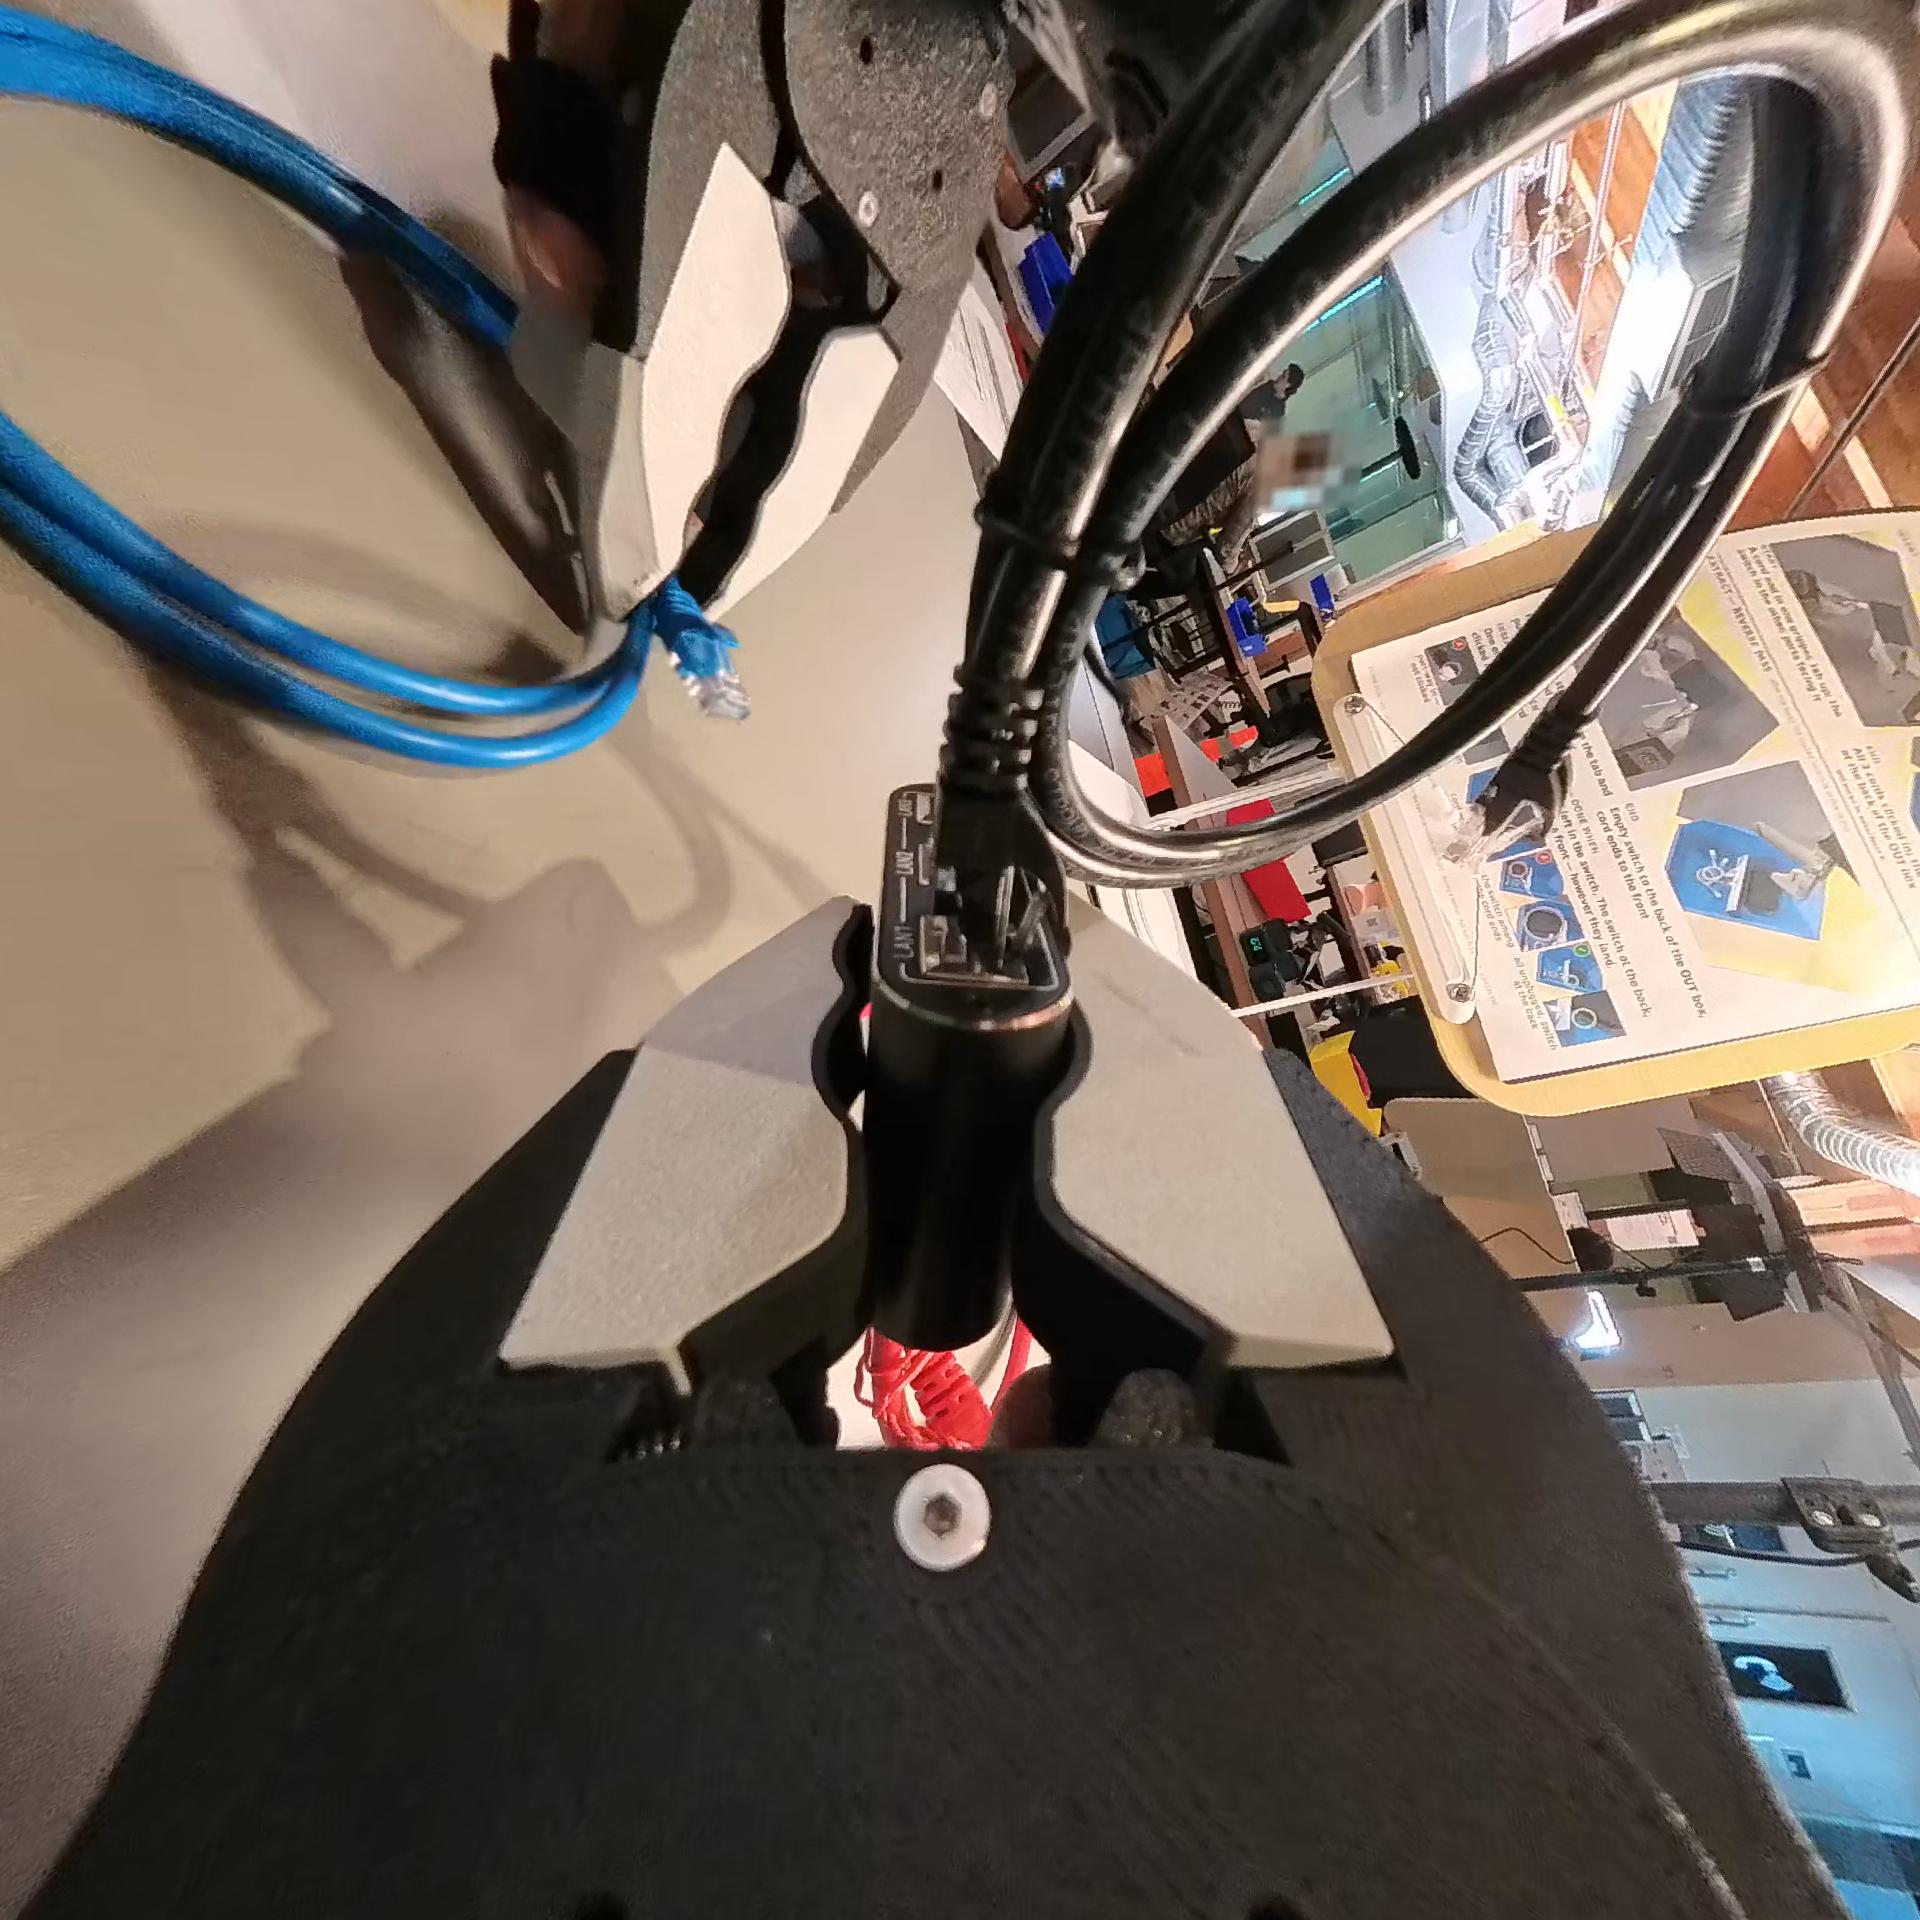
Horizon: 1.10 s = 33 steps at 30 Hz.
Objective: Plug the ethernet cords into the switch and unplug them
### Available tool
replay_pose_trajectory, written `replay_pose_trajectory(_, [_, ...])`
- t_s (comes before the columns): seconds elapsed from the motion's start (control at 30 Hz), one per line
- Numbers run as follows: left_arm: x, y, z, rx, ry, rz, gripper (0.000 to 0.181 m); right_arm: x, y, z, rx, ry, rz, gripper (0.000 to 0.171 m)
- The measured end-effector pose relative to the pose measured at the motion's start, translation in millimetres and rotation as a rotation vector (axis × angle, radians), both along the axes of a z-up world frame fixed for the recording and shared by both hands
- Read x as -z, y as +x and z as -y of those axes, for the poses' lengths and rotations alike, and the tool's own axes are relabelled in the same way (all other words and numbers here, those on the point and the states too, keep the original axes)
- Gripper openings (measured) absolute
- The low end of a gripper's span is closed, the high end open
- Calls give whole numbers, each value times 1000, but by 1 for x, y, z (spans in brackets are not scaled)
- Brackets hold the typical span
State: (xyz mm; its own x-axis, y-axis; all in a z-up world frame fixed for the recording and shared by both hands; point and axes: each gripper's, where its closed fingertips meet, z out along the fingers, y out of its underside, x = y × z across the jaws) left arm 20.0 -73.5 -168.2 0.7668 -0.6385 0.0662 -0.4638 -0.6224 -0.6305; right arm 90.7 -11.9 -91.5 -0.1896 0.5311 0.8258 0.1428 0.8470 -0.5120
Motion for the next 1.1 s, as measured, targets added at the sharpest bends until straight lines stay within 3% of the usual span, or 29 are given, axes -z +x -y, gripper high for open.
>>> replay_pose_trajectory(0.03, [-4,2,-1,-5,9,1,14,0,0,0,2,0,-2,29])
replay_pose_trajectory(0.47, [-49,52,-21,-115,138,157,11,1,-3,-11,44,6,-27,28])
replay_pose_trajectory(0.73, [-47,65,-20,-129,62,264,11,6,-7,-9,18,108,-57,29])
replay_pose_trajectory(1.1, [-38,72,-18,-136,-11,306,11,1,-8,0,9,526,-150,28])
